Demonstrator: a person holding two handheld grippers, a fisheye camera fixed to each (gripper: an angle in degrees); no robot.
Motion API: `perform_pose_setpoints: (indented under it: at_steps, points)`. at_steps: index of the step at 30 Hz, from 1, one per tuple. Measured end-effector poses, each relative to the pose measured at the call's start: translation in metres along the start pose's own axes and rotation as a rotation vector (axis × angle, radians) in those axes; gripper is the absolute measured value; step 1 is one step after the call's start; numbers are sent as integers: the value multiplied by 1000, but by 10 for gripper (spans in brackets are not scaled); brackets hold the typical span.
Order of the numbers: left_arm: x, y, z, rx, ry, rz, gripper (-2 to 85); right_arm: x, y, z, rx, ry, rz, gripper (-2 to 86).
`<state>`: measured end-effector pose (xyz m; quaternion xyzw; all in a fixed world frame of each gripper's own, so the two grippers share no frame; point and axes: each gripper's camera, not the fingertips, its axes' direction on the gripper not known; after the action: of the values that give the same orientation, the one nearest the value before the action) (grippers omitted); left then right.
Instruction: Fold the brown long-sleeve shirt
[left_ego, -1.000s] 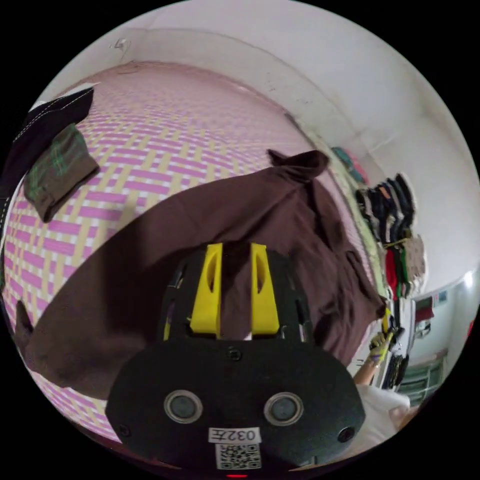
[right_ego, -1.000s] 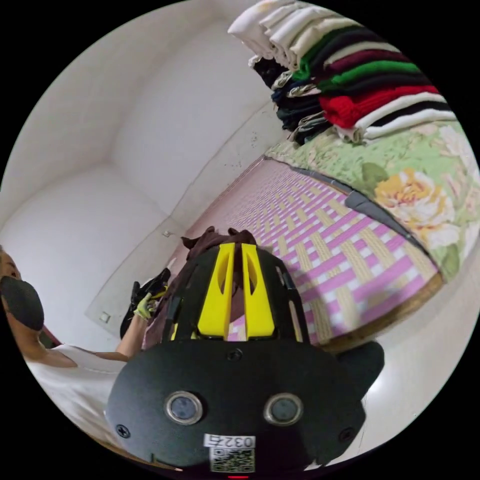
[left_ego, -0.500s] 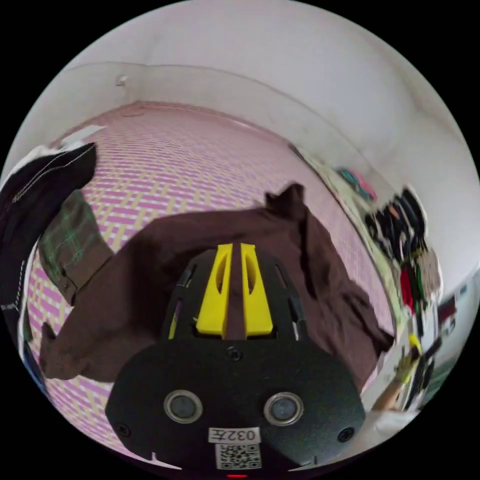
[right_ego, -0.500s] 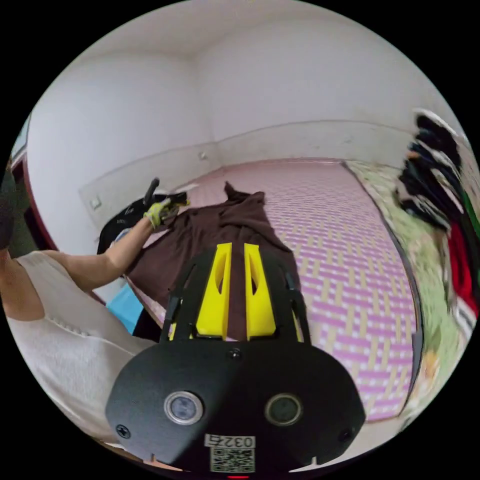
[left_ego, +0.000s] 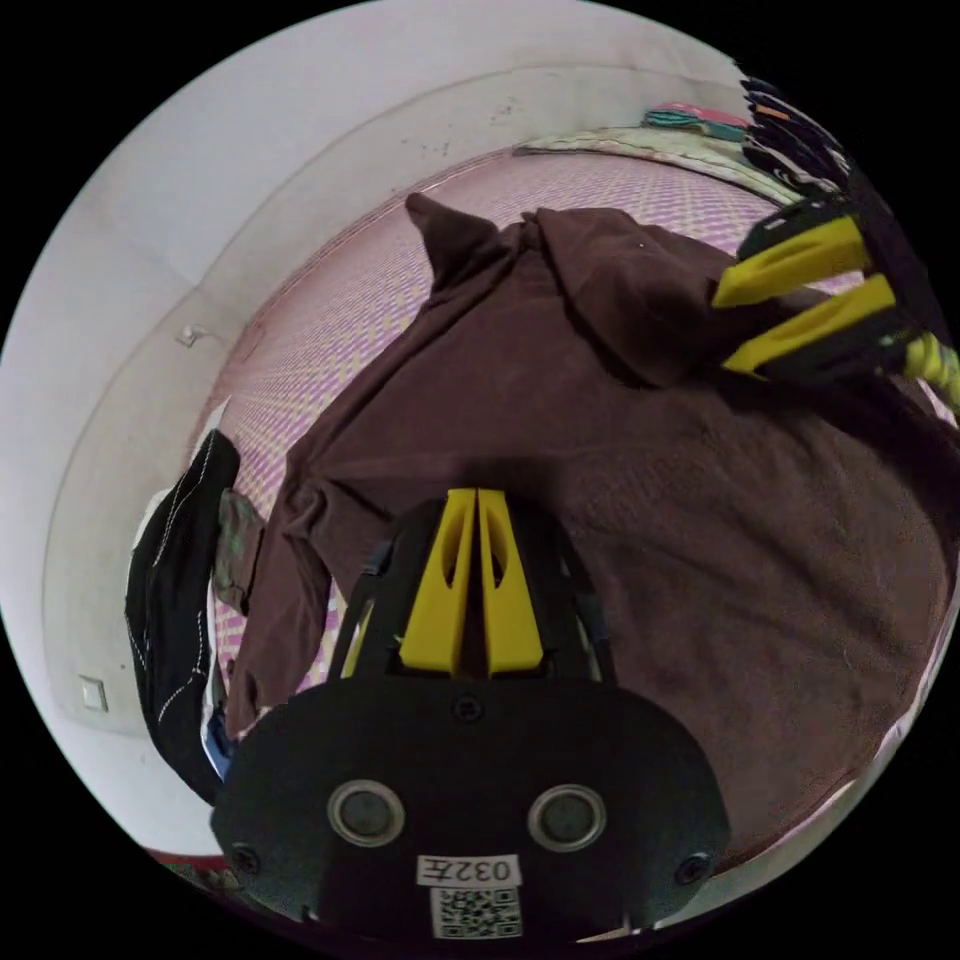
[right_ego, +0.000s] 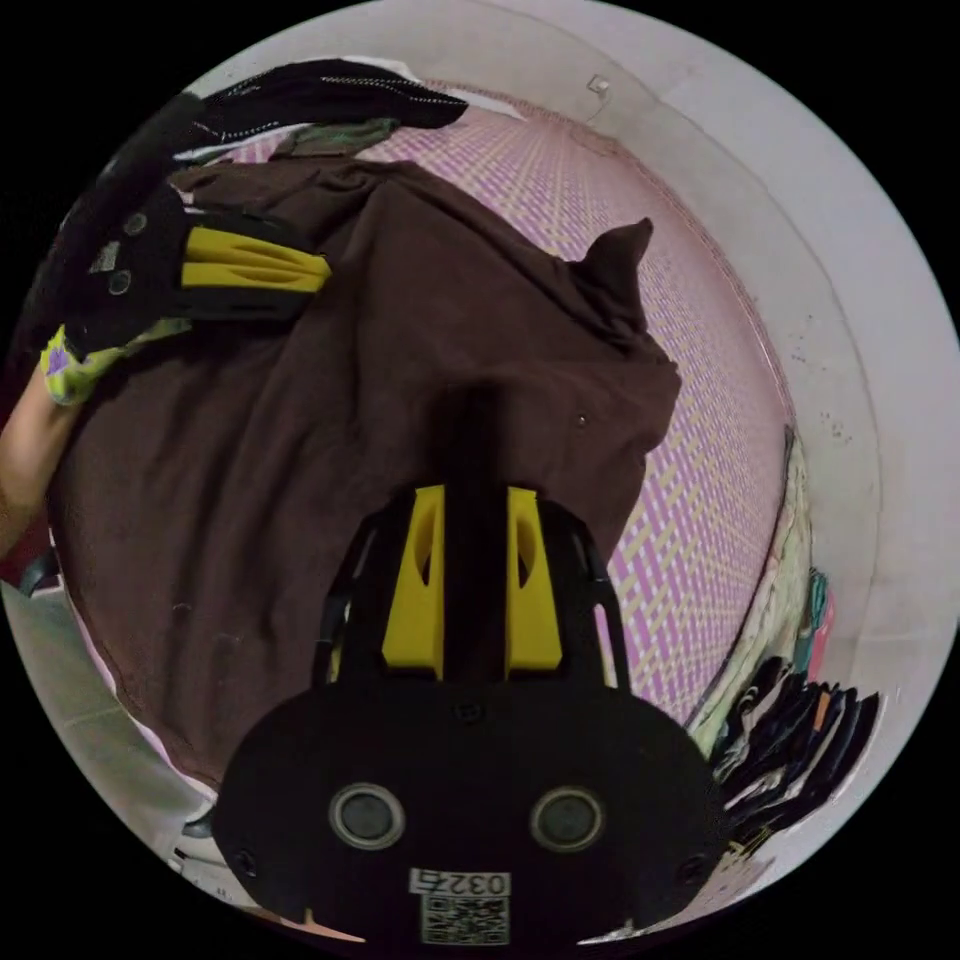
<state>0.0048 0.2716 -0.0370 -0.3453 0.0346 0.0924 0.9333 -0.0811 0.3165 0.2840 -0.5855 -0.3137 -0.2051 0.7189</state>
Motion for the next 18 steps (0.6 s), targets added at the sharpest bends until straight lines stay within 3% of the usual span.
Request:
perform_pose_setpoints:
  at_steps: [3,6,8,9,11,12,18]
  points:
    - [-11,8,1,17,56,-22,-10,15,-3,3,-8,-50,1,1]
    - [-26,15,4,33,127,-52,-10,75,23,-31,157,-194,155,-7]
    - [-38,18,8,35,178,-79,-10,159,78,-59,339,-195,438,-7]
    - [-40,18,9,35,186,-83,-10,184,98,-61,377,-187,542,-6]
    - [-46,20,11,35,201,-90,-10,257,189,-48,436,-175,961,1]
    - [-47,21,12,35,201,-90,-10,265,208,-43,433,-189,1022,4]
    - [-47,24,16,32,144,-64,-10,227,265,-7,389,-307,954,47]
